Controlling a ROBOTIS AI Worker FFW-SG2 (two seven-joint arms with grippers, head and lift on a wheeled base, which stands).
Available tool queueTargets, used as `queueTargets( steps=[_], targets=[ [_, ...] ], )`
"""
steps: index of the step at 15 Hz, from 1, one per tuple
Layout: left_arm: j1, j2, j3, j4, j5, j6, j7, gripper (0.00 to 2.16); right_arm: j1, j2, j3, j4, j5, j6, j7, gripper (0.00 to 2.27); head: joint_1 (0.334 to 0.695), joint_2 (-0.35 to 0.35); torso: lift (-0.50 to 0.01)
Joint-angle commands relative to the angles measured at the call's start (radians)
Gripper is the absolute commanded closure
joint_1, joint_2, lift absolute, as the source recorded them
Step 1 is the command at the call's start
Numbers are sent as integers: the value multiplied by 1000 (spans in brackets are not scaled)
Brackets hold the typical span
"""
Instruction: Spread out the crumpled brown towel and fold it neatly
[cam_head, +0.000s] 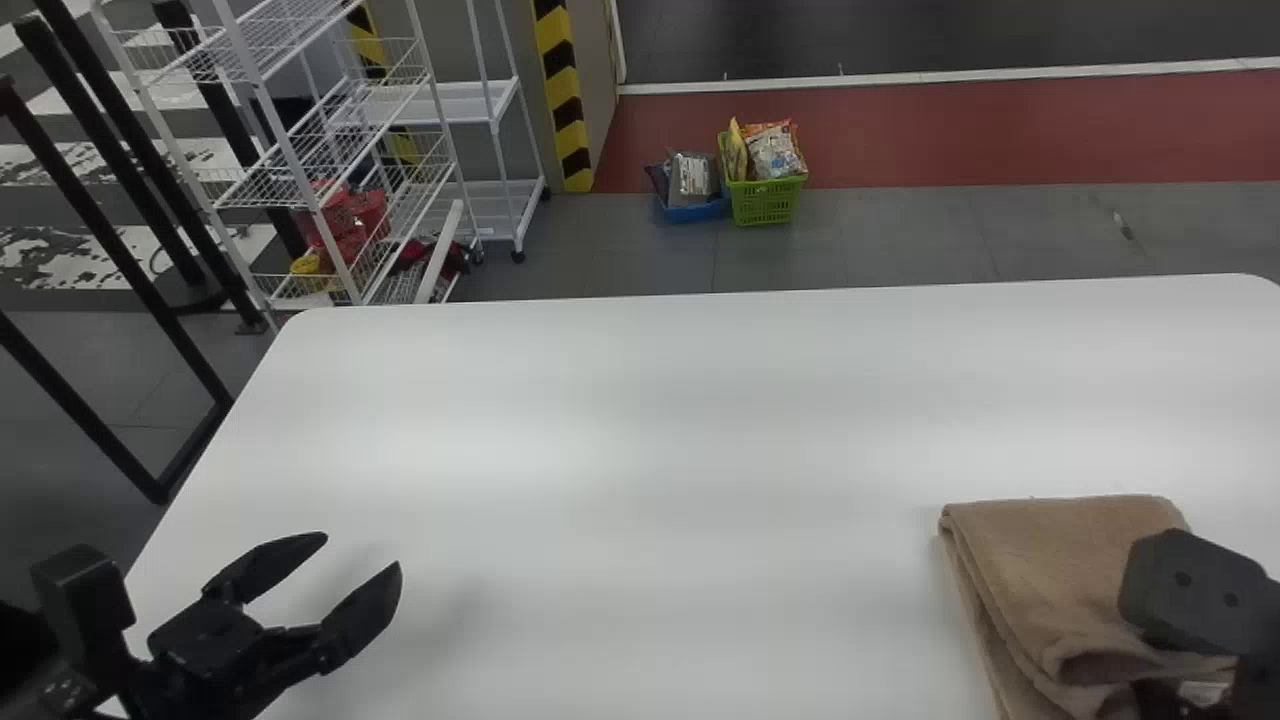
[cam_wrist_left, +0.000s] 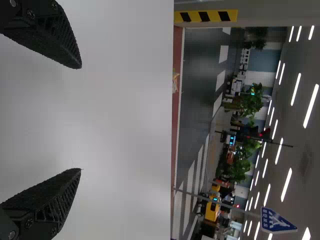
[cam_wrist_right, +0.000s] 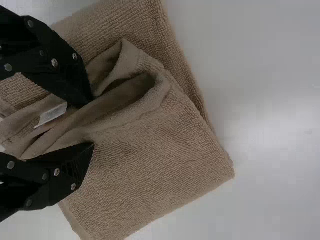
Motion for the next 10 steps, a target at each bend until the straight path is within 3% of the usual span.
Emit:
queueTargets(
  steps=[1,6,10],
  targets=[
    [0,-3,-1,2,0,-6,0,73,-14,0,-9,0,-27,5,5,1133,695,159,-128],
    [0,-3,-1,3,0,-9,0,73,-89,0,-58,-1,-191,72,5,1214,695,158,-128],
    [0,-3,3,11,6,-12,0,73,-73,-2,-62,-49,-205,100,5,1214,695,160,-128]
  ],
)
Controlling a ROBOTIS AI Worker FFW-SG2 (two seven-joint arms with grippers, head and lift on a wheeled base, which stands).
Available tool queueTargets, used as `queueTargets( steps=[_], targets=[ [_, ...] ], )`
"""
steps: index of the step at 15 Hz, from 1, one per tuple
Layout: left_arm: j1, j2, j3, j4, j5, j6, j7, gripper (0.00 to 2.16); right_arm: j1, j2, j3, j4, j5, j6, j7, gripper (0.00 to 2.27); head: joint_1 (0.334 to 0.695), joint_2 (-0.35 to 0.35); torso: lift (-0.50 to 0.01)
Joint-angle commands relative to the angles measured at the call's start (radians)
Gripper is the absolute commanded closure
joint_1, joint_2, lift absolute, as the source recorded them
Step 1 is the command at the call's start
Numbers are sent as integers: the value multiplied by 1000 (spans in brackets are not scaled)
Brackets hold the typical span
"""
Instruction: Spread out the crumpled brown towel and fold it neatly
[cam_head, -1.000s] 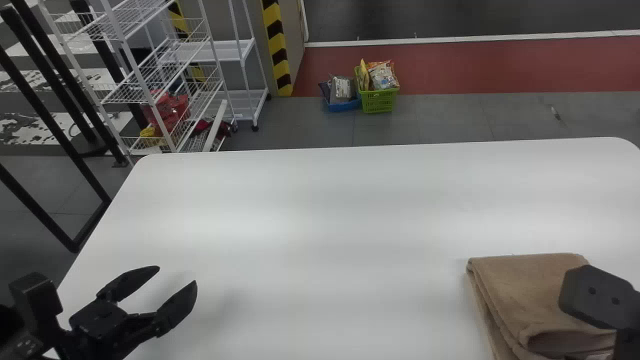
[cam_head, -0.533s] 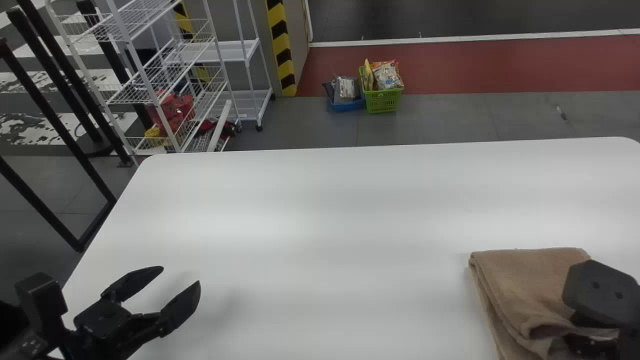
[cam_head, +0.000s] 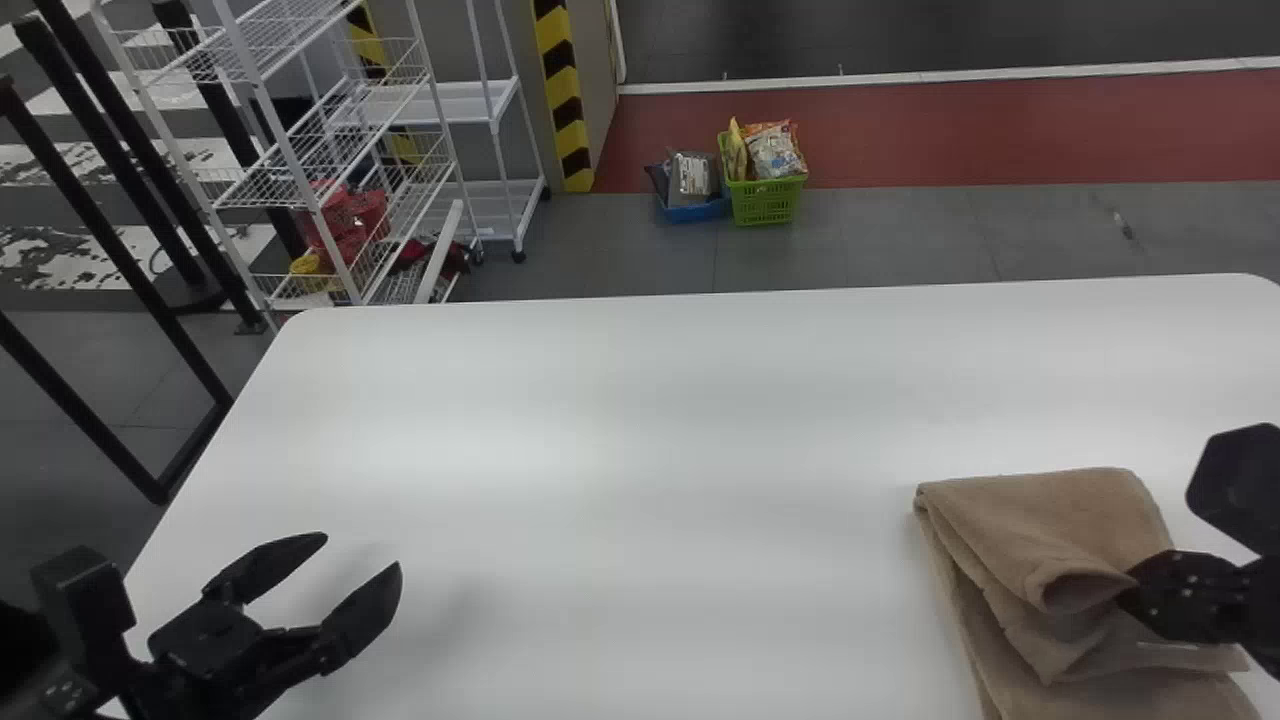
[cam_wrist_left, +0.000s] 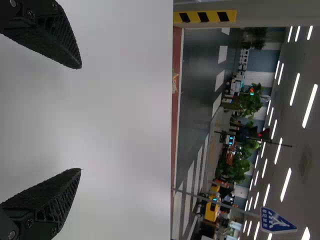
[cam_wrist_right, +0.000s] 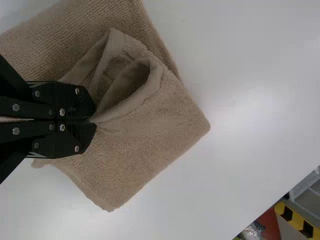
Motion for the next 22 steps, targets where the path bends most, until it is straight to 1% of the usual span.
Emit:
queueTargets(
  steps=[1,6,11,15,17,18,22],
  targets=[
    [0,-3,2,2,4,-1,0,73,26,-4,-2,-52,-3,29,5,1214,695,161,-128],
    [0,-3,-1,-2,1,-1,0,76,114,-13,-2,-176,-1,59,5,1214,695,171,-128],
    [0,-3,-4,-7,-1,-1,0,76,150,-25,-16,-230,-1,75,5,1214,695,170,-128],
    [0,-3,-10,-18,-4,12,-23,76,140,-24,-25,-233,-6,84,5,1214,695,162,-128],
    [2,-3,-10,-22,-4,15,-26,76,103,-24,-50,-231,-56,133,5,1214,695,155,-128],
    [2,-3,-10,-24,-4,15,-28,76,84,-25,-51,-225,-59,139,5,1214,695,152,-128],
    [6,-3,-7,-22,1,15,-26,76,115,-24,-39,-240,-58,151,5,1214,695,139,-128]
  ],
)
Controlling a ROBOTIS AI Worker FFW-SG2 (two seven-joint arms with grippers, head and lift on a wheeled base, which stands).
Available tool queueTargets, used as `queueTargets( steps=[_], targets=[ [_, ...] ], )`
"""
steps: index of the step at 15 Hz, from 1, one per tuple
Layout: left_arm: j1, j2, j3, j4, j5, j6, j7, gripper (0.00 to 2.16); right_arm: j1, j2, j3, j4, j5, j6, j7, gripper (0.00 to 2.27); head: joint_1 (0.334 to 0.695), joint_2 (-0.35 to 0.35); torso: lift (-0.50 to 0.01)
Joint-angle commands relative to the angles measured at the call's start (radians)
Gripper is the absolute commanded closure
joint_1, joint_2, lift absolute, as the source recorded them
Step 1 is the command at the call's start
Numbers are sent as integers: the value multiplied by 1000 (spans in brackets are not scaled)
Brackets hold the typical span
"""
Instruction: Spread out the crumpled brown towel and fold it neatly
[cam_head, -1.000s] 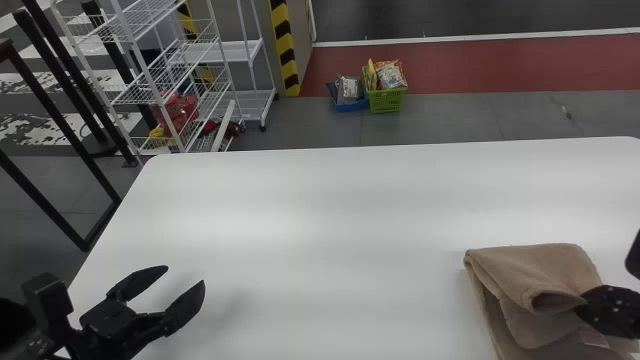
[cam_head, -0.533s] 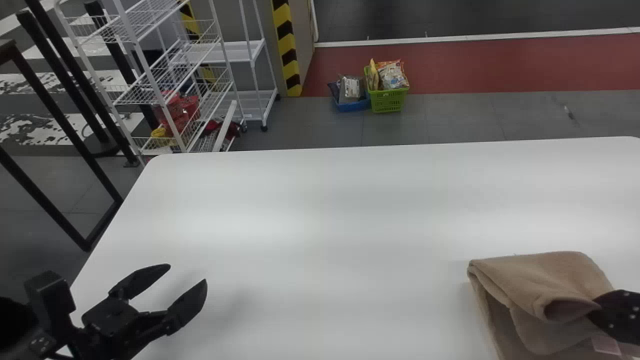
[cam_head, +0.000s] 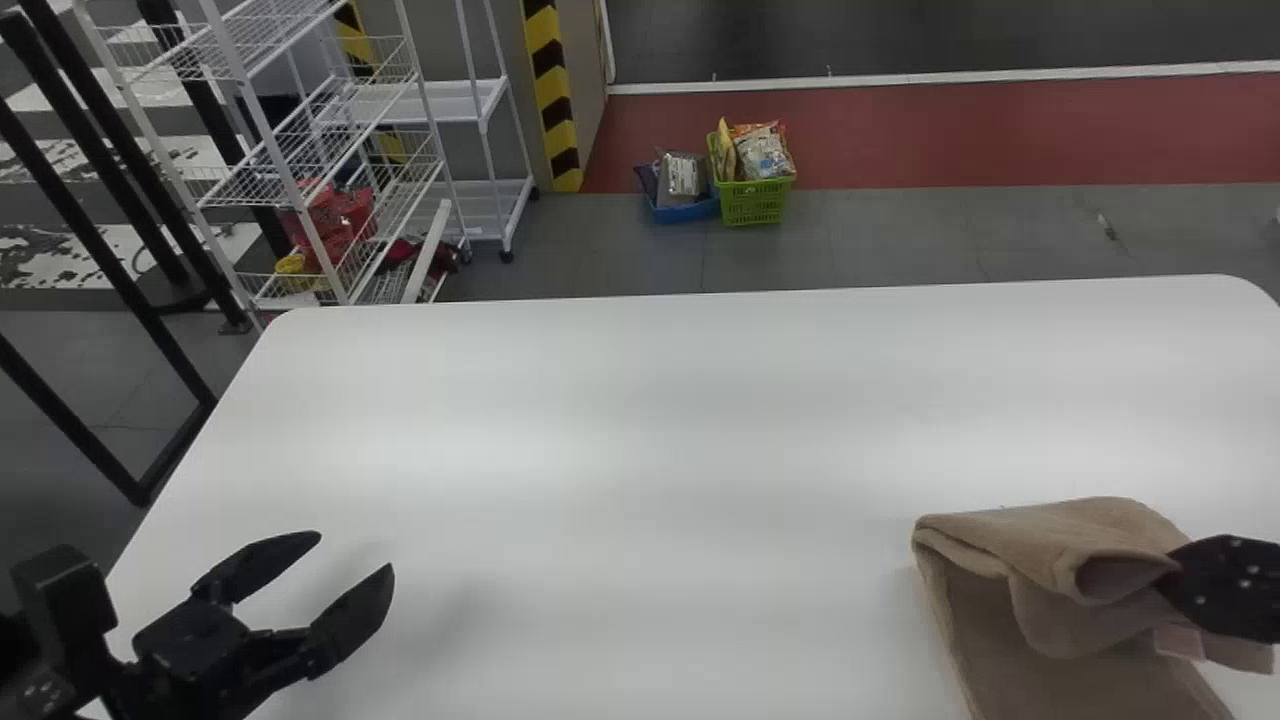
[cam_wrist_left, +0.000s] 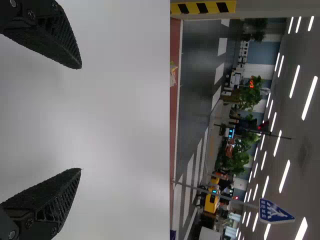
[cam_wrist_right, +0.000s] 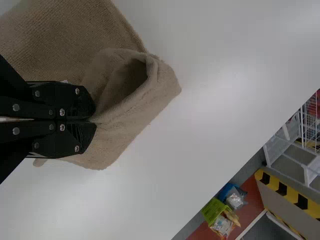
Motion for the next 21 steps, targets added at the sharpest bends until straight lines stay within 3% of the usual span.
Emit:
queueTargets(
  steps=[1,10,17,21],
  targets=[
    [1,-3,2,3,3,0,0,76,39,-3,6,-32,3,3,5,1214,695,141,-128],
    [-1,-3,-14,9,0,-3,8,76,153,-27,-10,-155,9,3,5,1214,695,149,-128],
    [-2,-3,-12,10,3,-3,5,76,110,-23,-51,-156,-40,7,5,1214,695,143,-128],
    [-1,-3,-9,12,6,-6,5,76,162,-27,-50,-204,-39,10,5,1214,695,144,-128]
  ],
)
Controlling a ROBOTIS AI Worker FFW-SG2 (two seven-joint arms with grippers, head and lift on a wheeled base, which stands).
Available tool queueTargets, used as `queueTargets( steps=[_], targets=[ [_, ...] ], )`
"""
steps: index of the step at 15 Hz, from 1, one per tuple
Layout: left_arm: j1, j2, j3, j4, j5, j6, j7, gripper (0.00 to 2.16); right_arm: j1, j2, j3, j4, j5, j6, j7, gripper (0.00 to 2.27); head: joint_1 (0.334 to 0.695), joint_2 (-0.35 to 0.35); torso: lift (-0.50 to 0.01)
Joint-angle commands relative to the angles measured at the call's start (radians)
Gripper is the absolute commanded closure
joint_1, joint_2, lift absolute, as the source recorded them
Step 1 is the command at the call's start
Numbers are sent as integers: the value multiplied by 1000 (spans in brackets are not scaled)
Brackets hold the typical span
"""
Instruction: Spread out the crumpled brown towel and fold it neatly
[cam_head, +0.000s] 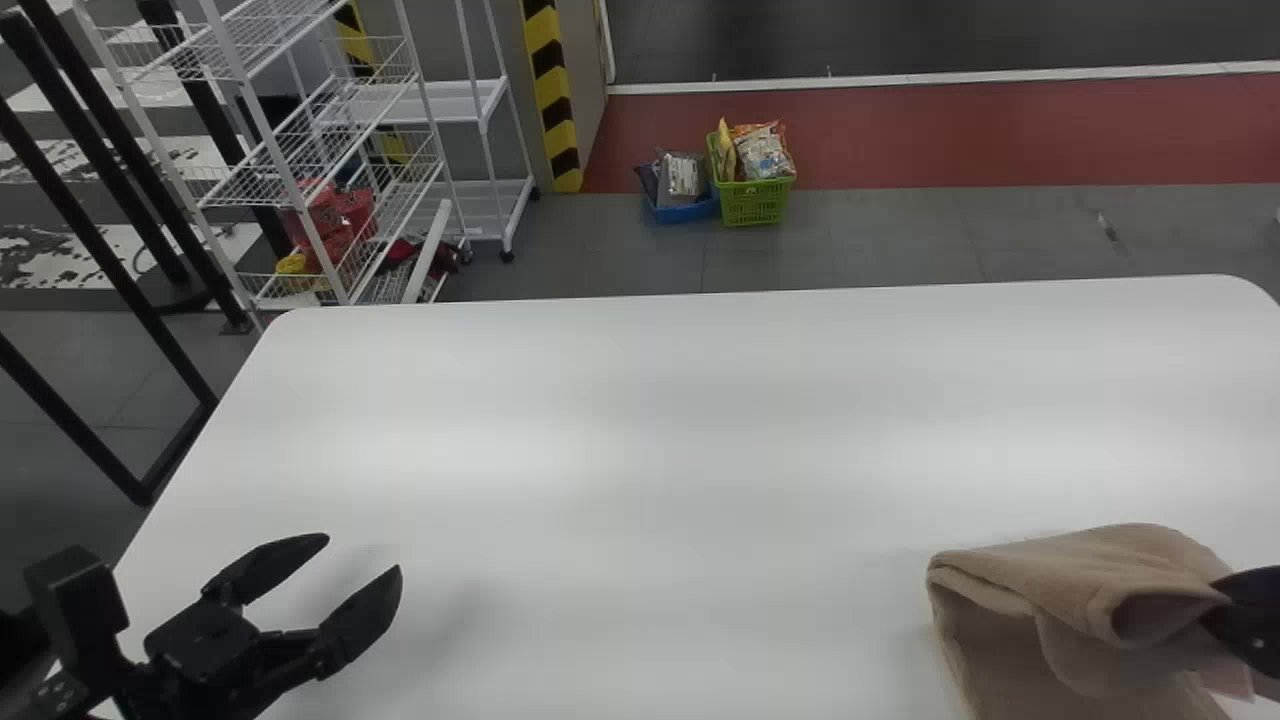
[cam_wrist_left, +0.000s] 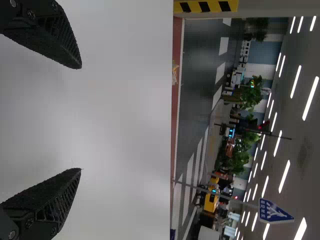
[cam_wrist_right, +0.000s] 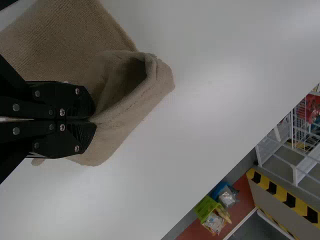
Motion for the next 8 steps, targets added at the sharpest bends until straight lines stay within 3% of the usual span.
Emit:
queueTargets(
  steps=[1,8],
  targets=[
    [1,-3,0,1,1,-2,0,76,42,-8,-8,-41,1,2,5,1214,695,146,-128],
    [-4,-3,-6,17,1,-8,8,76,148,-21,-49,-98,13,-20,5,1214,695,149,-128]
  ],
)
